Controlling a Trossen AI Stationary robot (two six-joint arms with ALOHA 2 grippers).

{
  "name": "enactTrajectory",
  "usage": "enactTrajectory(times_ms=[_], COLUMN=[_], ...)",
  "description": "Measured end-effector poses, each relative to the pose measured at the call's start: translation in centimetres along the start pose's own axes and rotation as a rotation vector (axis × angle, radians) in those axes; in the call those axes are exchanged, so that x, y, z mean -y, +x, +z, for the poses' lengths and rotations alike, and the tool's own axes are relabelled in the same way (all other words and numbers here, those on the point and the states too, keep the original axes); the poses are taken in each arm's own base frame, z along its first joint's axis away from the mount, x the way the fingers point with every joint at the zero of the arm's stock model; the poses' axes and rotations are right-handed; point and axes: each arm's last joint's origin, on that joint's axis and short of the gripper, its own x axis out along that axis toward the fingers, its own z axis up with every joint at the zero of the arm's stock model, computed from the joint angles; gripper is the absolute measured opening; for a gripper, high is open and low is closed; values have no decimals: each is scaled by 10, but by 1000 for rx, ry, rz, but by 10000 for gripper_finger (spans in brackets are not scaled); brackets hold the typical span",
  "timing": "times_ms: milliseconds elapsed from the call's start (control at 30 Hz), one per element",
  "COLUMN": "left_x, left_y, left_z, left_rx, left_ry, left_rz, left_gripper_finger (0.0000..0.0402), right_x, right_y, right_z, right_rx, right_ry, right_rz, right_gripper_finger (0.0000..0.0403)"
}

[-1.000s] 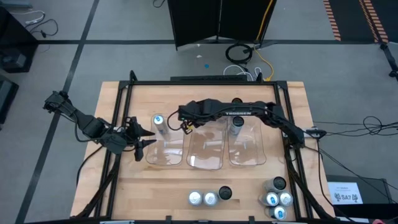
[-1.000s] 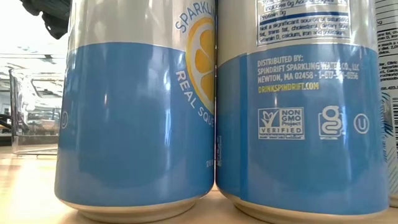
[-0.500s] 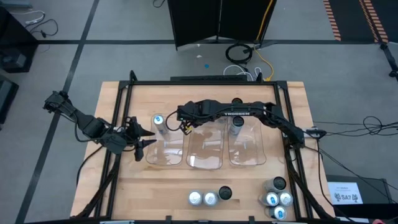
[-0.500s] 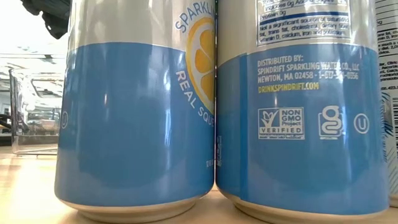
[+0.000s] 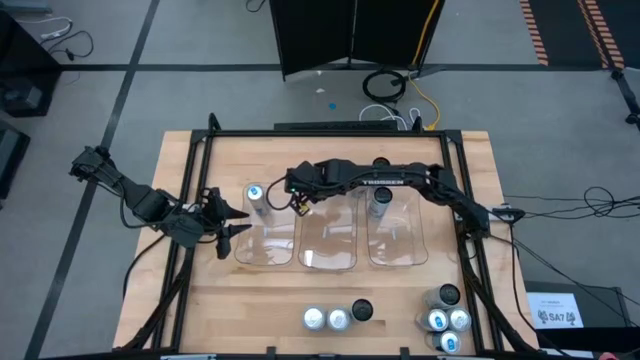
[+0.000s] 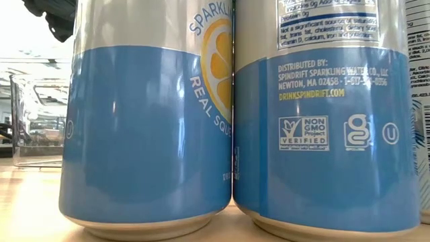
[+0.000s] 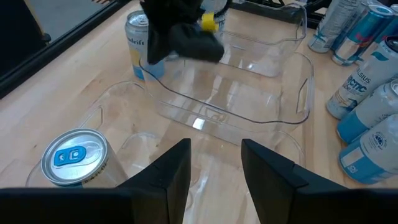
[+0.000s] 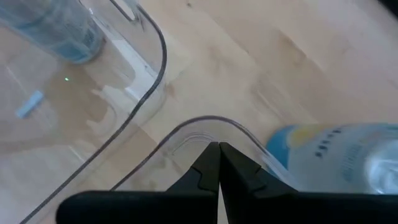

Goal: Sort soda cans
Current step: Put the top blue-white soda can into the middle transparent bin

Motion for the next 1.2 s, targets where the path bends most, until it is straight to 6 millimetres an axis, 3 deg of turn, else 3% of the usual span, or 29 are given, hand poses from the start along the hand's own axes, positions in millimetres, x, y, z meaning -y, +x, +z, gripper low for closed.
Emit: enactTrajectory(times_ms=[433,967,1200], left_x=[0,0,0], left_y=[0,0,0], left_z=[0,0,0], left_rx=[0,0,0], left_ry=[0,0,0], left_rz=[1,0,0], left_gripper_finger=[151,151,151], right_x=[27,30,34], right_y=[-84,-87,-87], right_z=[11,9,4], right_rx=[120,135,84], right_ry=[22,-105,-130], right_rz=[86,37,-4], right_gripper_finger=[0,1,67])
